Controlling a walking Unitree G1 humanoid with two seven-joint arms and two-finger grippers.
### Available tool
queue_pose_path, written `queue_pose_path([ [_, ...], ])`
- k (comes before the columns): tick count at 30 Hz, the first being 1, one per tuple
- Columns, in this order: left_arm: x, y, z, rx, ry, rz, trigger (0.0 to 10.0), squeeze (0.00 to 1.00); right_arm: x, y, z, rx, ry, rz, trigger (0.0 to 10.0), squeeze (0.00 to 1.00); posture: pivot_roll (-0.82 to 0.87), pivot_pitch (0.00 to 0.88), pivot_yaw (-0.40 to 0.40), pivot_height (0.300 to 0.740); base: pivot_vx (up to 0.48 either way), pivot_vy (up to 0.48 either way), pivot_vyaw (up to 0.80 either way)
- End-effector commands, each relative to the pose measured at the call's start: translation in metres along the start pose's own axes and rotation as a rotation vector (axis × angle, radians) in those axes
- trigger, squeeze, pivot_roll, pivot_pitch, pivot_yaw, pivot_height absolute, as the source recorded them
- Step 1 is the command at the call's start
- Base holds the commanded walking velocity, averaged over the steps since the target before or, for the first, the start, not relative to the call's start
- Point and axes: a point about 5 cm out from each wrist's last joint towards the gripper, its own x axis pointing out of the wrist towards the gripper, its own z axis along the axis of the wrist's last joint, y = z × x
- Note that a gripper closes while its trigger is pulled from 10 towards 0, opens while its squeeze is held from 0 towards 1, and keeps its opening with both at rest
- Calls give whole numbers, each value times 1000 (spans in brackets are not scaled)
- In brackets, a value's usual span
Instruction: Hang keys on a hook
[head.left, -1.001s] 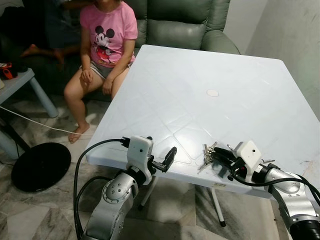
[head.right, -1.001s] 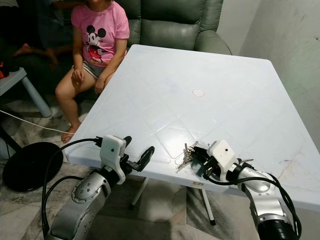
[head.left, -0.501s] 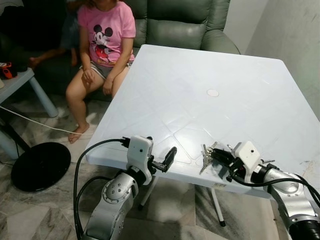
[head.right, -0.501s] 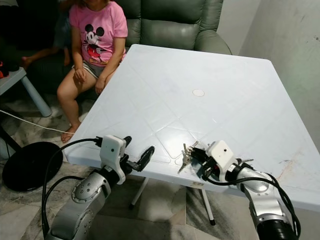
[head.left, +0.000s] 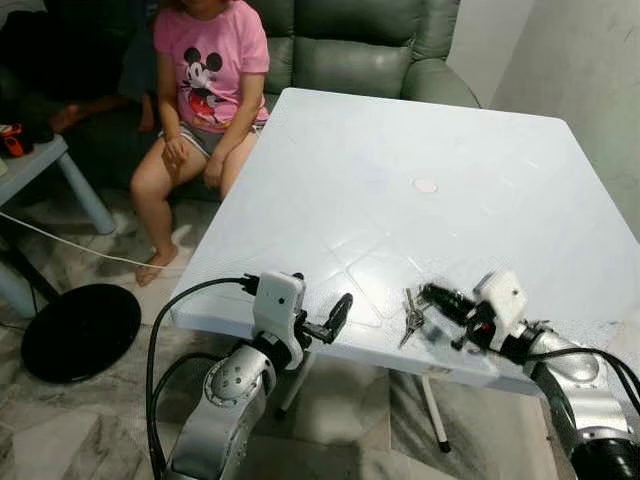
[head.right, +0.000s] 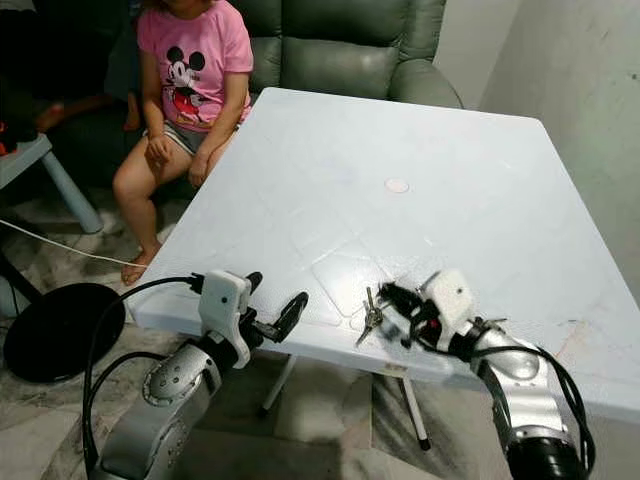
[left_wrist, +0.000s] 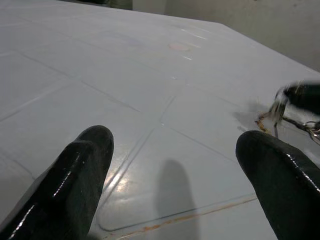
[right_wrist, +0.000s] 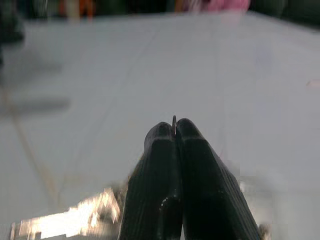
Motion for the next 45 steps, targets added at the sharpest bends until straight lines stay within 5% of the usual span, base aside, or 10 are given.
queue_pose_path([
  [1, 2, 3, 5, 29, -19, 26, 10000, 0, 3, -5, 14, 15, -77, -43, 0, 0, 16, 84, -57, 740, 0, 0, 0],
  [8, 3, 19, 9, 56, -36, 107, 10000, 0, 16, 1, 32, 93, -233, -128, 0, 0, 18, 71, -55, 740, 0, 0, 0],
  [15, 4, 58, 24, 16, -79, 277, 10000, 0, 26, 1, 51, 161, -363, -349, 0, 0, 18, 58, -54, 740, 0, 0, 0],
  [16, 3, 63, 26, 7, -87, 300, 10000, 0, 26, 0, 52, 157, -359, -389, 9765, 0, 17, 55, -52, 740, 0, 0, 0],
  [20, 2, 88, 42, 9, -140, 404, 10000, 0, 31, -1, 48, 121, -287, -521, 10000, 0, 13, 38, -47, 740, 0, 0, 0],
  [24, 2, 93, 43, 15, -143, 435, 10000, 0, 30, -1, 45, 130, -274, -565, 10000, 0, 13, 27, -44, 740, 0, 0, 0],
  [29, 4, 114, 51, 22, -144, 529, 10000, 0, 38, 16, 41, 117, -260, -581, 10000, 0, 8, 15, -32, 740, 0, 0, 0],
  [45, 5, 103, 76, 55, -275, 489, 10000, 0, 47, 33, 50, 45, -205, -608, 10000, 0, 4, 22, -23, 740, 0, 0, -364],
])
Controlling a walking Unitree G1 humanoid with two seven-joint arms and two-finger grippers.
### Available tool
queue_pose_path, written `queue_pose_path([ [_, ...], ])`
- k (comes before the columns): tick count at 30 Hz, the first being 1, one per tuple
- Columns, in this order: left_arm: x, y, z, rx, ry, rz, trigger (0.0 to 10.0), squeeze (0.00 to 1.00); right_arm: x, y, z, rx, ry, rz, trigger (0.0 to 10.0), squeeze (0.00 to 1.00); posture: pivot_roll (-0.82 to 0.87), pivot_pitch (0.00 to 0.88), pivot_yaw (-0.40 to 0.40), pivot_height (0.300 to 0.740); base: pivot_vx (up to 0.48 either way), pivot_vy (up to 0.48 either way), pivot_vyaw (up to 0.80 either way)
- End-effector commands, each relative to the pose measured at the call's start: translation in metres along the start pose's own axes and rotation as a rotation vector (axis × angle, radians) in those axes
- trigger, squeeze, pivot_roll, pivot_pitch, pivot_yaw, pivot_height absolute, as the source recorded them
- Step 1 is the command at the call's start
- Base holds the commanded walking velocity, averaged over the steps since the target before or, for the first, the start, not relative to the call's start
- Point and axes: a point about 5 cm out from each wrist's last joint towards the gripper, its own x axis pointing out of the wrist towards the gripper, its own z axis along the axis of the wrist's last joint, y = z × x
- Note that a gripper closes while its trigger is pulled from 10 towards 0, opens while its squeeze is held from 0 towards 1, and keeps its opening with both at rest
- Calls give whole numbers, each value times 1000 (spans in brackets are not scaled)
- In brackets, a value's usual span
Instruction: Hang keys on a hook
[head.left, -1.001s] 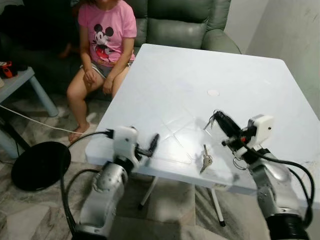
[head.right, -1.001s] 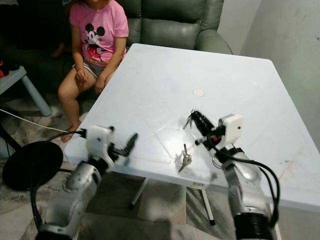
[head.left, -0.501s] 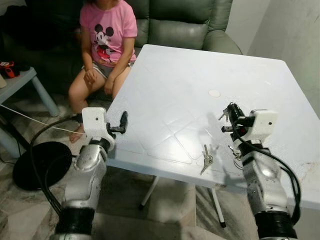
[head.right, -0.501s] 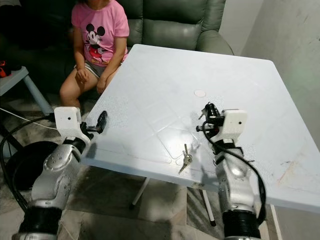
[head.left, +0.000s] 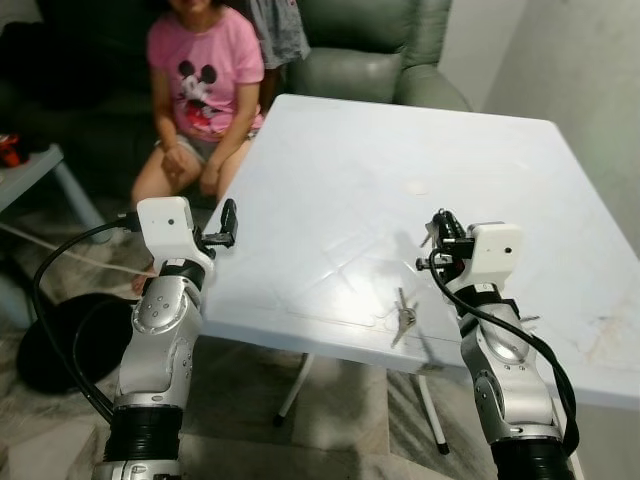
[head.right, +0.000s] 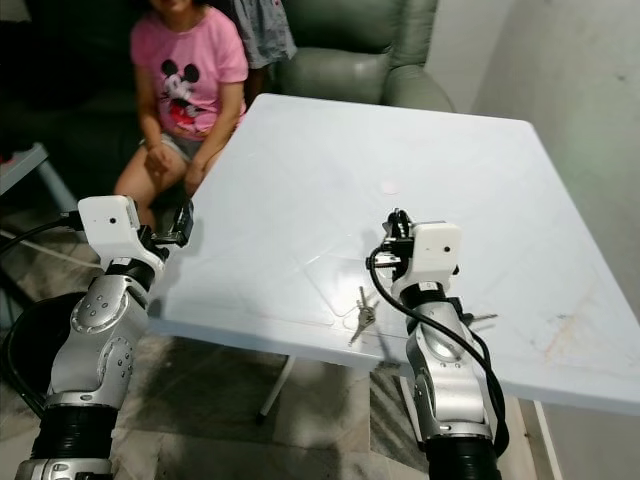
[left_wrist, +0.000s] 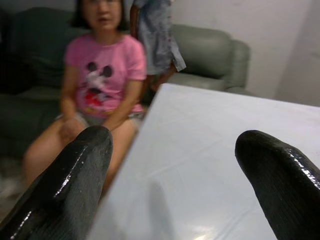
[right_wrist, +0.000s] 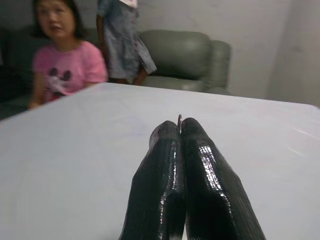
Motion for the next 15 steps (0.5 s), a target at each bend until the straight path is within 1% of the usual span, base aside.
queue_pose_path([
  [1, 3, -5, 5, -5, -19, -24, 10000, 0, 1, 1, 4, -12, -5, -3, 10000, 0, 5, 25, -27, 740, 0, 0, -688],
  [4, 6, -6, 2, -51, 0, -41, 10000, 0, 3, 2, 4, -16, 4, -1, 10000, 0, 5, 30, -31, 740, 0, 0, -671],
  [6, 7, -6, 1, -54, 6, -50, 10000, 0, 4, 3, 4, -21, 8, 4, 10000, 0, 3, 35, -31, 740, 0, 0, -656],
  [8, 9, -7, 1, -32, 10, -67, 10000, 0, 5, 6, 5, -26, 11, 17, 10000, 0, 2, 41, -32, 740, 0, 0, -663],
  [11, 13, -9, 1, -21, 9, -89, 10000, 0, 7, 11, 6, -21, 10, 38, 10000, 0, 0, 50, -36, 740, 0, 0, -658],
  [12, 14, -9, 1, -24, 9, -91, 10000, 0, 8, 12, 6, -21, 12, 46, 10000, 0, 0, 50, -36, 740, 0, 0, -656],
  [13, 17, -11, 3, -58, -1, -104, 10000, 0, 8, 13, 6, -24, 15, 49, 10000, 0, -1, 54, -36, 740, 0, 0, -650],
  [15, 19, -12, 6, -69, -9, -108, 10000, 0, 8, 14, 5, -29, 16, 52, 10000, 0, 1, 58, -35, 740, 0, 0, -650],
])
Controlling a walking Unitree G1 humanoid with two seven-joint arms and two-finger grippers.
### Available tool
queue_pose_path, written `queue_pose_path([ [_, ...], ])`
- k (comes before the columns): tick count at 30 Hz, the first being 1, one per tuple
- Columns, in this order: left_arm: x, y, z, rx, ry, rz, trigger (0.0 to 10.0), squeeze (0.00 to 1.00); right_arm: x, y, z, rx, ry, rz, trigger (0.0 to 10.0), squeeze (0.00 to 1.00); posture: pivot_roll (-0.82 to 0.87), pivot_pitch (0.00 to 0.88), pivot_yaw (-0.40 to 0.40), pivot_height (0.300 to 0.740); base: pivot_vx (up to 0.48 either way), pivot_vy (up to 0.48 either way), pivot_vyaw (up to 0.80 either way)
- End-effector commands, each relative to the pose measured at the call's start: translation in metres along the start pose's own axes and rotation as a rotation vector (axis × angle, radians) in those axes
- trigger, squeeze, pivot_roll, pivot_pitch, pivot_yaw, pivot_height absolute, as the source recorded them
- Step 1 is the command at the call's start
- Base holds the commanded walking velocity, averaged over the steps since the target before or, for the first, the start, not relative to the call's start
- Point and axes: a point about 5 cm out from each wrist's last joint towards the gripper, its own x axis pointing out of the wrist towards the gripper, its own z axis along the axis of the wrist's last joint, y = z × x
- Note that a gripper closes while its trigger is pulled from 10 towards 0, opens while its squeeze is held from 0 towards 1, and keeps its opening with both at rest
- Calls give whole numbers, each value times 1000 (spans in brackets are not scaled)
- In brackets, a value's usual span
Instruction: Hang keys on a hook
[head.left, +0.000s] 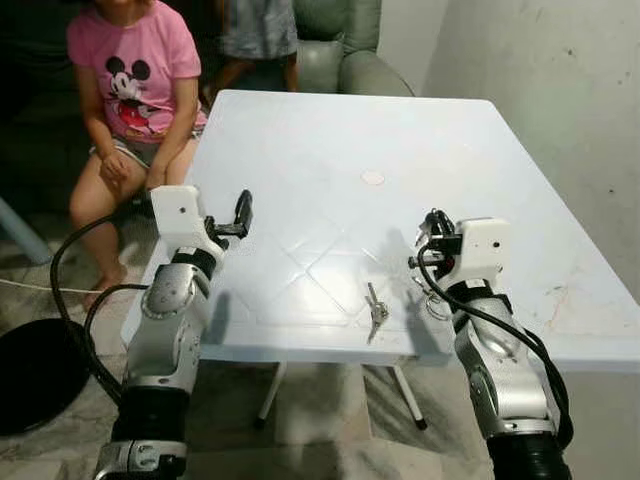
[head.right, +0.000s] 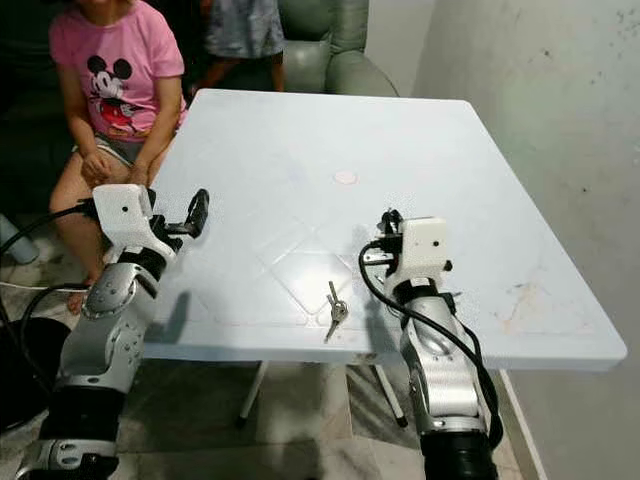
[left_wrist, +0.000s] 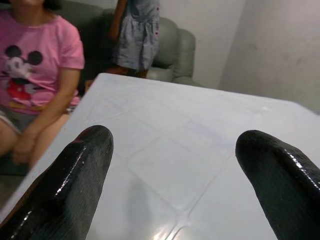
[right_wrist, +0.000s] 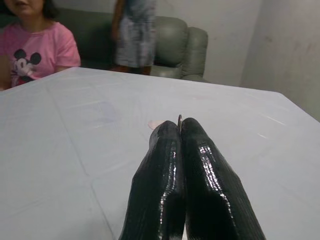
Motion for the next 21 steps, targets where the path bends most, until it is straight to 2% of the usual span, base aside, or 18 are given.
queue_pose_path([
  [1, 4, -2, 4, -12, -15, -14, 10000, 0, 1, 1, 3, -8, -9, 9, 10000, 0, 1, 58, -35, 740, 0, 0, -650],
  [8, 6, -1, 6, -29, -23, -2, 10000, 0, 0, 1, 3, -6, -7, 3, 10000, 0, 0, 54, -24, 740, 0, 398, -652],
  [13, 6, 0, 6, -39, -19, 23, 10000, 0, -2, 1, 2, -3, -5, -7, 10000, 0, -3, 49, -19, 740, 0, 0, -646],
  [15, 5, -3, -1, -57, 26, 42, 10000, 0, -3, 1, 2, -1, -3, -9, 10000, 0, -5, 45, -20, 740, 0, 0, -644],
  [21, 3, -7, -6, -87, 59, 47, 10000, 0, -5, 2, 1, -3, 1, -7, 10000, 0, -5, 42, -22, 740, 0, 0, -643],
])
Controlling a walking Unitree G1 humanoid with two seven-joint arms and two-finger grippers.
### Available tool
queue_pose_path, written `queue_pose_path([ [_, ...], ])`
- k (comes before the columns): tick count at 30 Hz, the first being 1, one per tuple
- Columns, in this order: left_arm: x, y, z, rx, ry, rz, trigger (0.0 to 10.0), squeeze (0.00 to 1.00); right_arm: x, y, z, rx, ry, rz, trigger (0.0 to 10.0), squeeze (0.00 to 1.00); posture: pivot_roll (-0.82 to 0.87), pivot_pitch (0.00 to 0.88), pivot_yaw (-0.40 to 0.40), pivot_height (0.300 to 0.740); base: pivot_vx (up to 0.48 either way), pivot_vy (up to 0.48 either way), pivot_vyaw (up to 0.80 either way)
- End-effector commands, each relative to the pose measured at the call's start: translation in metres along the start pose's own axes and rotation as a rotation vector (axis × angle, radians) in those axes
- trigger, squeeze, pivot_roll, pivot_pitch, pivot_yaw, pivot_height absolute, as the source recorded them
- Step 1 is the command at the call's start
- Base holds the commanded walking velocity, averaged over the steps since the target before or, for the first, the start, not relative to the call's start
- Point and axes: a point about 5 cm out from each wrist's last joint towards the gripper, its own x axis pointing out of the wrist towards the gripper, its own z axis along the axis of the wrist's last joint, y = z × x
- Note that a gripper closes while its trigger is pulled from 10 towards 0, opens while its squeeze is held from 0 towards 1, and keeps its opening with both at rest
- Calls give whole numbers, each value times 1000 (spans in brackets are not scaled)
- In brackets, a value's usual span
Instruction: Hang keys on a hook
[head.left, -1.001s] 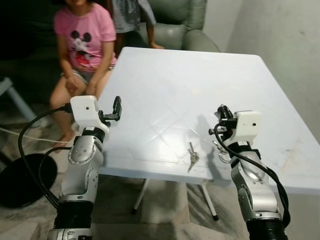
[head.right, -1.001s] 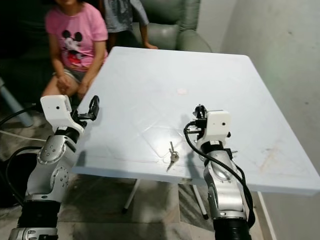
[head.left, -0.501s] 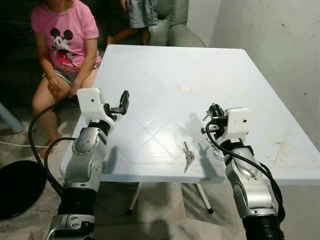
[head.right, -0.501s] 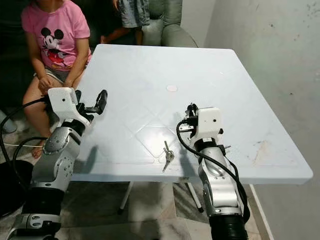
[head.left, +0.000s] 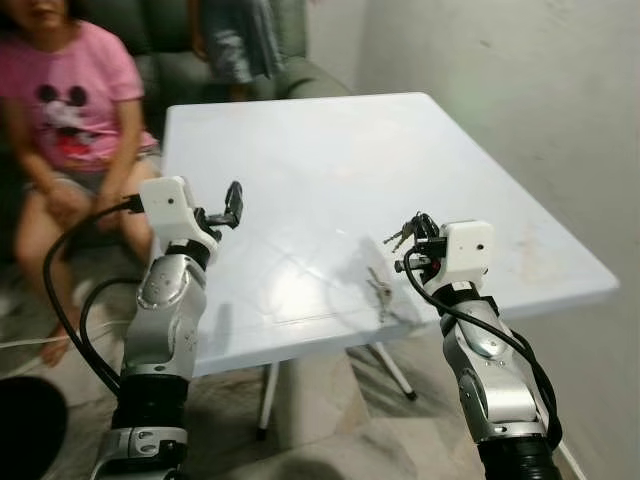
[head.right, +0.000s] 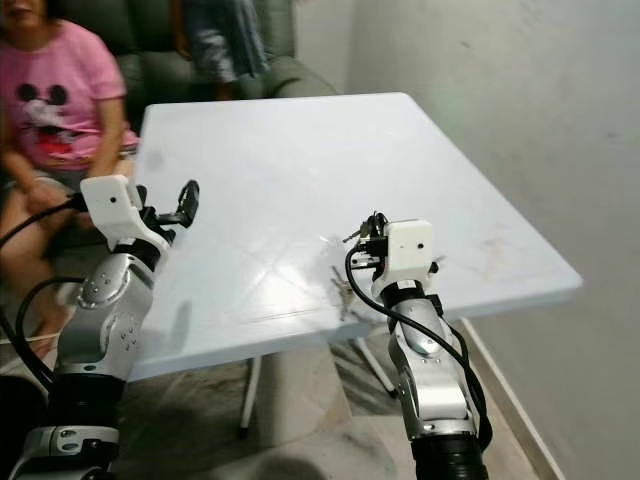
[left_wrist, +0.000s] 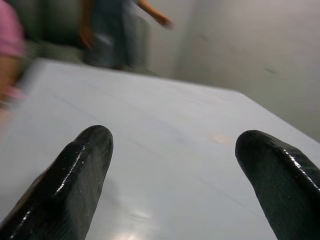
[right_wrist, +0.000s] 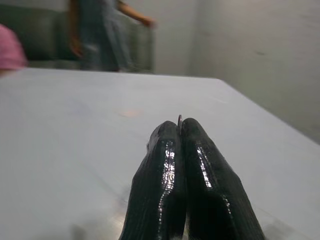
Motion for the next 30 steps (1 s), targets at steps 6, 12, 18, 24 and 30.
queue_pose_path([
  [6, -4, -1, -2, 9, 15, 8, 10000, 0, 1, 1, 8, -4, -26, 2, 10000, 0, 0, 35, -27, 740, 0, 0, -642],
  [12, -6, -2, -4, 16, 26, 11, 10000, 0, 0, 2, 6, 0, -21, 4, 10000, 0, 3, 24, -27, 740, 0, 0, -639],
  [18, -8, -4, -5, 29, 23, 4, 10000, 0, -1, 3, 5, 2, -20, 4, 10000, 0, 5, 19, -28, 740, 0, 0, -641],
  [24, -9, -4, -5, 56, 19, 1, 10000, 0, -1, 0, 5, -7, -17, 0, 10000, 0, 5, 16, -30, 740, 0, 0, -642],
  [30, -11, -2, -6, 83, 19, 12, 10000, 0, -1, -1, 5, -16, -17, 1, 10000, 0, 7, 13, -34, 740, 0, 0, -644],
])
